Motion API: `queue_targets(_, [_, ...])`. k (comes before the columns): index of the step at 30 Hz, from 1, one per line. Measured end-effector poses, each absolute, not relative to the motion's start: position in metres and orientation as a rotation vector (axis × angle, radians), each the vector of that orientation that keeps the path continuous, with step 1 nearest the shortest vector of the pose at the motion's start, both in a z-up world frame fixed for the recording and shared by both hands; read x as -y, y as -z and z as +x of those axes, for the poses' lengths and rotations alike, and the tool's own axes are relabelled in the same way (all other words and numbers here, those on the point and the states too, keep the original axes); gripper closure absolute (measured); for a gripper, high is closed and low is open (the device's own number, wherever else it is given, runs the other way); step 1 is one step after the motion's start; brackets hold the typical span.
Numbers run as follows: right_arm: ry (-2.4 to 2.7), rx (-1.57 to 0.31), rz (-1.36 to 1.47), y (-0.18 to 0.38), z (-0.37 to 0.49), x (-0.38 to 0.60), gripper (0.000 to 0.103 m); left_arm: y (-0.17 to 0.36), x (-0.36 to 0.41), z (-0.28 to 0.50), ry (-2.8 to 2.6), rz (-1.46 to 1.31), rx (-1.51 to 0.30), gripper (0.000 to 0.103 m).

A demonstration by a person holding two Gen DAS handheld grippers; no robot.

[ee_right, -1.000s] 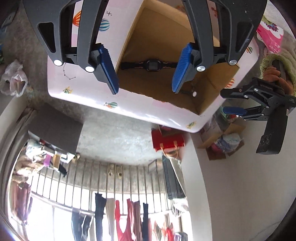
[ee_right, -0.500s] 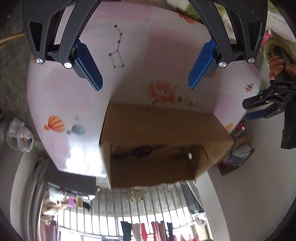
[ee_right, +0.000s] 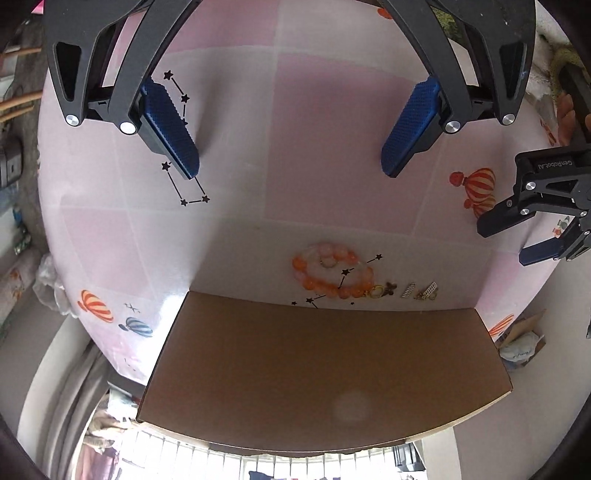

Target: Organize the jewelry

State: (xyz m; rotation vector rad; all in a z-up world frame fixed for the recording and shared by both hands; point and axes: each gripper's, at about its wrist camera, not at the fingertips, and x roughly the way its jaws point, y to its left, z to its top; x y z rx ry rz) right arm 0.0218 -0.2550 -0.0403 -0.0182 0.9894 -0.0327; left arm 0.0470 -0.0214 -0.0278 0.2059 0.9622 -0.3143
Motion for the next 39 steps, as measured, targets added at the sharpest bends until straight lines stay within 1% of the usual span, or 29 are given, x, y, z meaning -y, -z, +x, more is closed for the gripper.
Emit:
queue_targets(6, [0.037,-0.974,0.027,0.042,0.026,0.262,0.008,0.026,0.023,0.048,0.32,0.194,-0.969,0.004])
queue_targets(11, [0.016,-0.941,0.011,0.043,0.027,0.264,0.008,0.025,0.024,0.05,0.311,0.188,-0.967,0.004])
queue_targets(14, [-0.029,-0.974,0.006,0.039,0.029,0.271,0.008,0.026,0.024,0.046,0.313,0.187,-0.955,0.004])
queue_targets(16, [-0.045,-0.975,0.056,0.031,0.034,0.279,0.008,0.026,0.025,0.046,0.312,0.185,-0.956,0.004])
queue_targets(19, [-0.068,-0.918,0.161,0.016,0.042,0.291,0.01,0.026,0.025,0.047,0.316,0.188,-0.965,0.004])
queue_targets(20, [-0.069,-0.904,0.173,0.011,0.045,0.294,0.013,0.026,0.025,0.047,0.32,0.19,-0.964,0.004])
queue_targets(22, [-0.06,-0.902,0.169,0.006,0.056,0.297,0.028,0.026,0.026,0.047,0.327,0.191,-0.957,0.004])
queue_targets(23, [-0.059,-0.911,0.159,0.006,0.062,0.297,0.032,0.026,0.026,0.048,0.329,0.19,-0.954,0.004])
queue_targets(25, [-0.068,-0.938,0.13,0.006,0.074,0.295,0.051,0.026,0.027,0.048,0.331,0.191,-0.951,0.004])
queue_targets(26, [-0.073,-0.947,0.118,0.006,0.076,0.293,0.054,0.026,0.027,0.048,0.331,0.191,-0.951,0.004])
queue_targets(28, [-0.101,-0.967,0.094,0.007,0.087,0.29,0.065,0.026,0.027,0.047,0.333,0.191,-0.948,0.004])
queue_targets(31, [-0.14,-0.992,0.043,0.005,0.095,0.275,0.074,0.026,0.027,0.047,0.337,0.191,-0.941,0.004])
queue_targets(34, [-0.181,-1.015,-0.014,0.006,0.104,0.263,0.08,0.026,0.027,0.046,0.343,0.192,-0.933,0.004])
queue_targets(37, [-0.186,-1.031,-0.076,0.016,0.102,0.257,0.085,0.026,0.027,0.046,0.345,0.193,-0.928,0.004])
queue_targets(39, [-0.2,-1.055,-0.098,0.02,0.107,0.254,0.086,0.026,0.028,0.045,0.346,0.193,-0.927,0.004])
